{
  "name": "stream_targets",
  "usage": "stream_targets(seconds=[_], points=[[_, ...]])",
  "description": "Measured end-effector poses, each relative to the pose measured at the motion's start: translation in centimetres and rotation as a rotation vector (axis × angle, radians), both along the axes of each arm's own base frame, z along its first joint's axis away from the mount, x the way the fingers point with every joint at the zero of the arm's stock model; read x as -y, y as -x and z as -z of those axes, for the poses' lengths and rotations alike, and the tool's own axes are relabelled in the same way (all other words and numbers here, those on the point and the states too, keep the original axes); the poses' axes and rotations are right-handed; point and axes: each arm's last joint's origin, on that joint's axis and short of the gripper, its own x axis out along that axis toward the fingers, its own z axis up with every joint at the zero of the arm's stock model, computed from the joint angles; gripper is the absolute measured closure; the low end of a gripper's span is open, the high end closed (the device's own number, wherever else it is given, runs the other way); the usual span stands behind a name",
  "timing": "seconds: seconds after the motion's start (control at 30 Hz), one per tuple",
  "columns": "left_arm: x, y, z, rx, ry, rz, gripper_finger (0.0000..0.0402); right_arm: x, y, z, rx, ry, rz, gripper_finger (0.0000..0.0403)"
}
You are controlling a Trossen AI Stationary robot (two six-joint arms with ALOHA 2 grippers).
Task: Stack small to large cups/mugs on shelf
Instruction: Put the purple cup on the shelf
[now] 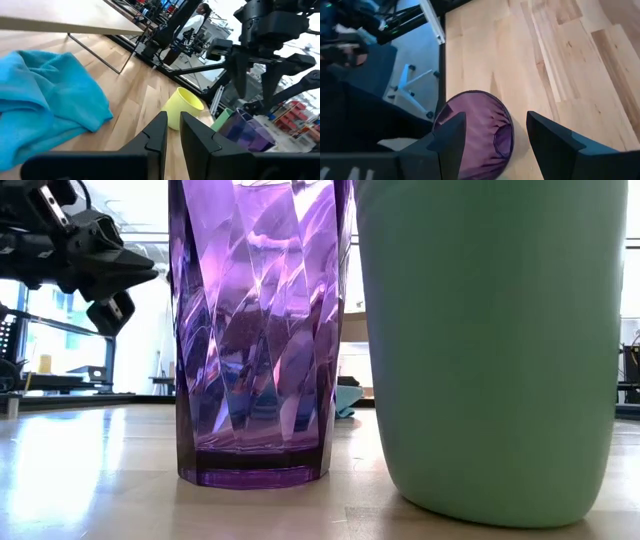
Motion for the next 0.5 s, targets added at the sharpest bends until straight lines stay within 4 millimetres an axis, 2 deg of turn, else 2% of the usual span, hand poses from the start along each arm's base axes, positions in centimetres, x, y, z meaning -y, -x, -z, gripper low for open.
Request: stream_targets(seconds=[0.27,0.5], points=[[0.0,0.0,0.0,-0.002,-0.027,0.003,0.036,-0.9,0.1,0.9,-0.035,0.052,0.119,0.0204],[0.0,0.0,0.0,-0.002,-0.027,0.003,0.036,-1.1,0.6,1.2,-0.071,0.084,0.126,0.0204]])
